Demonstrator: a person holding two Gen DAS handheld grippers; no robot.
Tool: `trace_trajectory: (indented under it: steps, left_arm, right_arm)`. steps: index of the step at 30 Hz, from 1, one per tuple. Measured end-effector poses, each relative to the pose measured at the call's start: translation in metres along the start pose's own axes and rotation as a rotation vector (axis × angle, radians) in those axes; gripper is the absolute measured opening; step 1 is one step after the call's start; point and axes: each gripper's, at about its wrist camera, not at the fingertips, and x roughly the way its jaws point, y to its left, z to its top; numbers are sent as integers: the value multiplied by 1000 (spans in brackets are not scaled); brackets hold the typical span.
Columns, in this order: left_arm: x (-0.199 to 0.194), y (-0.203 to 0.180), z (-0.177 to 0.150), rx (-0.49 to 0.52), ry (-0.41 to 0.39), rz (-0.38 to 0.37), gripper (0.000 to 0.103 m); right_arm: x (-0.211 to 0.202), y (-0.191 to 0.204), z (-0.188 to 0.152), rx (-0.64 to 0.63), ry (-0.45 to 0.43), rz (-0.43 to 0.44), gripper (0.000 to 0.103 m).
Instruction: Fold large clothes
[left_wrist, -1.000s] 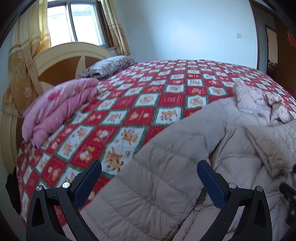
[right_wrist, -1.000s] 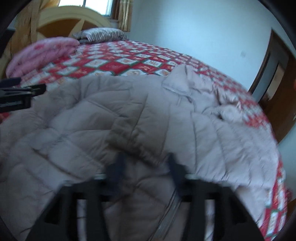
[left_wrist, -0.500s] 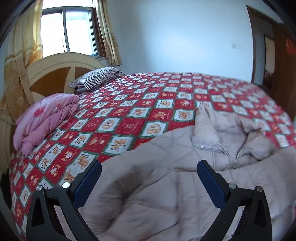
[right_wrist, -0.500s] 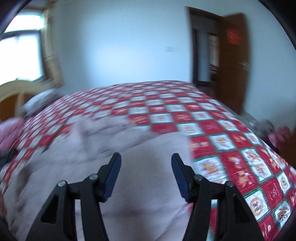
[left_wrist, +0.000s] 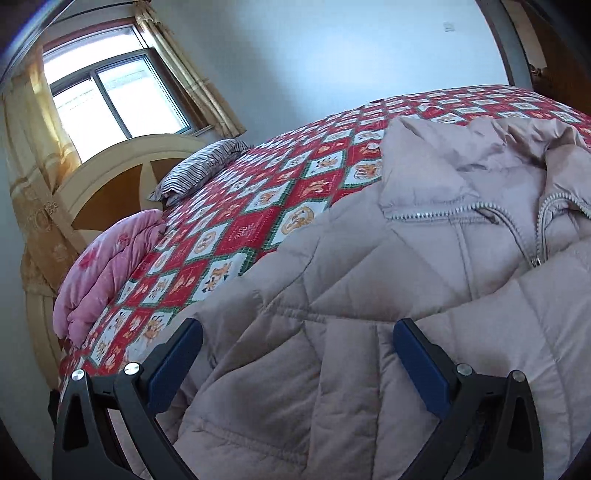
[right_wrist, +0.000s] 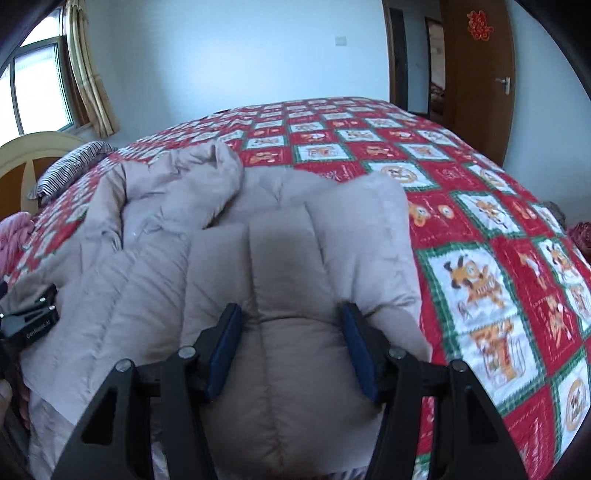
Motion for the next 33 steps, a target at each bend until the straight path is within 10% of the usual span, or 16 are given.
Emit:
trace_trajectory:
  steps: [20,27,33]
  left_arm:
    - [16,18,-1,-33,66,-109,102]
    - [-48,127,-3,-105,-84,-92,102]
    - [-23,189,-51,-99,23,-10,102]
  right_arm:
    - [5,17,-13,-22,37,-139,61]
    - [-44,17,2,15,19,-92,77]
    - [-71,94,7,-121,-37,23,80]
